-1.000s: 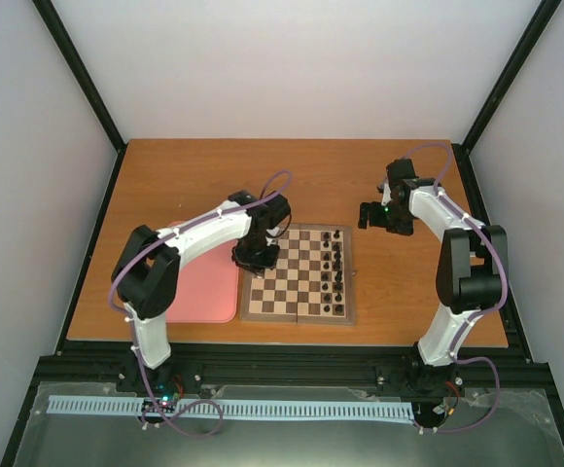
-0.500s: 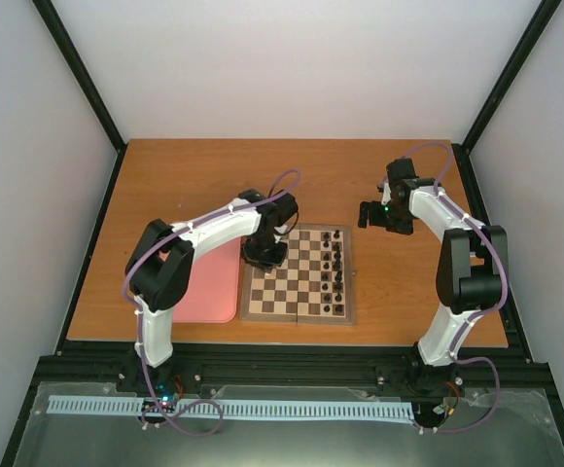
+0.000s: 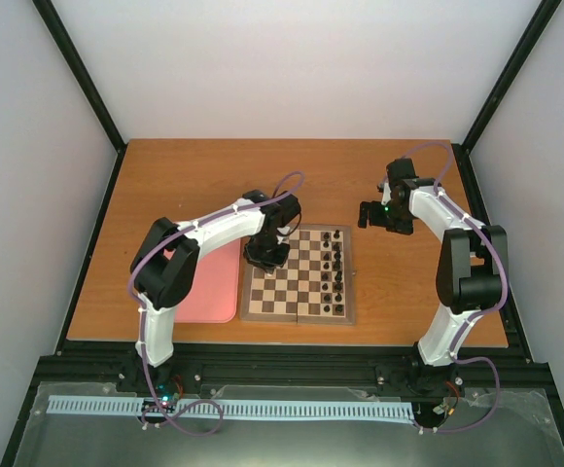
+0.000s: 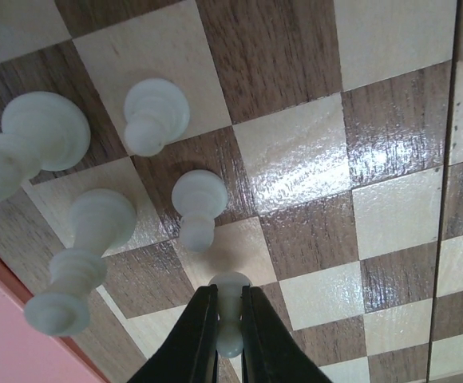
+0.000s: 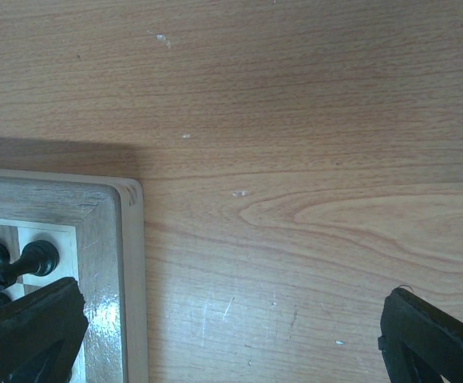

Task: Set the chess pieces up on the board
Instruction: Place the chess piece on the chessboard.

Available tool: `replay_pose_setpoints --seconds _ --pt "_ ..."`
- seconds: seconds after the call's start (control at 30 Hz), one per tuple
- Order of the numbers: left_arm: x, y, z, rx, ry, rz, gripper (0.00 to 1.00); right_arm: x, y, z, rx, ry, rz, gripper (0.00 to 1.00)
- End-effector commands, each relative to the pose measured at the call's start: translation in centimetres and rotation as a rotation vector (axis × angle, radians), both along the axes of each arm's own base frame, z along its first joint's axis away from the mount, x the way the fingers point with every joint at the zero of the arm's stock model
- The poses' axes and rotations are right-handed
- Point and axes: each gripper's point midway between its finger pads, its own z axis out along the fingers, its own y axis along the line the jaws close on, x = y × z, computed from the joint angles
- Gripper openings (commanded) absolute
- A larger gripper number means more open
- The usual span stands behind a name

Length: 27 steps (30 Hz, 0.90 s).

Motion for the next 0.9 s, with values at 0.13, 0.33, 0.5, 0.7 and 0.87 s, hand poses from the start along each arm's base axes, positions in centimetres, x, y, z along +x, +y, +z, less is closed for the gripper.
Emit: replay_pose_setpoints --seconds 0.13,0.33,0.5,0.7,0.87 --pt "0.41 -1.16 0.17 -0.026 -0.014 -0.026 0.01 0.46 -0.66 0.49 -0.011 -0.021 -0.017 1.0" --pt "0.36 -1.07 -0.16 -0.022 -0.014 -0.024 0.05 0.38 -0.65 0.59 -0.01 -0.023 -0.014 1.0" --pt "0.41 -1.13 -0.04 -0.028 -0.018 -0.025 0.1 0.31 -0.68 0.62 -0.012 -0.023 -0.015 1.0" --pt "0.21 -1.12 -0.17 -0.03 -0.011 -0.027 0.13 0.31 -0.65 0.68 -0.01 -0.024 -0.014 1.0" --pt "0.13 -1.01 -0.03 -0.03 -0.014 -0.028 0.13 0.23 -0.69 0.64 -0.012 -0.023 -0.015 1.0"
